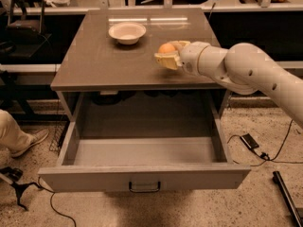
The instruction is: Pick orange from top drawer and place on counter
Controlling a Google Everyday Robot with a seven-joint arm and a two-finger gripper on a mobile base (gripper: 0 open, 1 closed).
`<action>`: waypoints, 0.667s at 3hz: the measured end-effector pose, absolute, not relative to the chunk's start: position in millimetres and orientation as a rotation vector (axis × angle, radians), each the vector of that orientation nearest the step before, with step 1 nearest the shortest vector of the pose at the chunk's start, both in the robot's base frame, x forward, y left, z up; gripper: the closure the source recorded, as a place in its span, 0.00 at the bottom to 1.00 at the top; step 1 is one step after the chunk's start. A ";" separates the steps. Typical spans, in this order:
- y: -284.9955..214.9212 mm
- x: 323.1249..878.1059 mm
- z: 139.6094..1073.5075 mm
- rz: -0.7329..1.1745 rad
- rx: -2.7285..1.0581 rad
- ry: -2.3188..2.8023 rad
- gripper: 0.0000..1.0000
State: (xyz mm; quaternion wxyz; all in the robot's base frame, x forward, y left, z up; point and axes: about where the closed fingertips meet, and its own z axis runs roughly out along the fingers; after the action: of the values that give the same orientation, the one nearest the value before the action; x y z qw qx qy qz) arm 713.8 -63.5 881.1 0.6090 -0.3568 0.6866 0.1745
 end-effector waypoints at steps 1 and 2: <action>-53.9 740.2 865.2 0.417 -0.790 1.629 1.00; -44.7 756.3 849.5 0.434 -0.780 1.663 0.86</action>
Offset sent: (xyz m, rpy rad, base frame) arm 0.0624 0.0250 -0.0516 0.0199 0.1263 -0.0387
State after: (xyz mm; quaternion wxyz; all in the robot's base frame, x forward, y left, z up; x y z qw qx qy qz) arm 756.3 -44.7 849.5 0.5868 -0.3346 0.7134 0.1864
